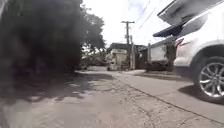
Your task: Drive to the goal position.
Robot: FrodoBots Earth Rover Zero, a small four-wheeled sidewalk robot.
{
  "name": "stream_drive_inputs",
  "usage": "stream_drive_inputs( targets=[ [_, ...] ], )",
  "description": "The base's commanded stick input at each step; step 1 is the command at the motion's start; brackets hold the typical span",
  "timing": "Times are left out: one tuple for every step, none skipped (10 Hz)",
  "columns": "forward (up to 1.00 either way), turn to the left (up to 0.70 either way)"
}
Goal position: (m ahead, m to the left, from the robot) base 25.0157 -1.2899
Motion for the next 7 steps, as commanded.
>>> stream_drive_inputs(
  targets=[
    [0.7, -0.34],
    [0.7, -0.34],
    [0.7, -0.29],
    [0.7, -0.14],
    [0.7, -0.06],
    [0.7, -0.03],
    [0.7, -0.01]
  ],
)
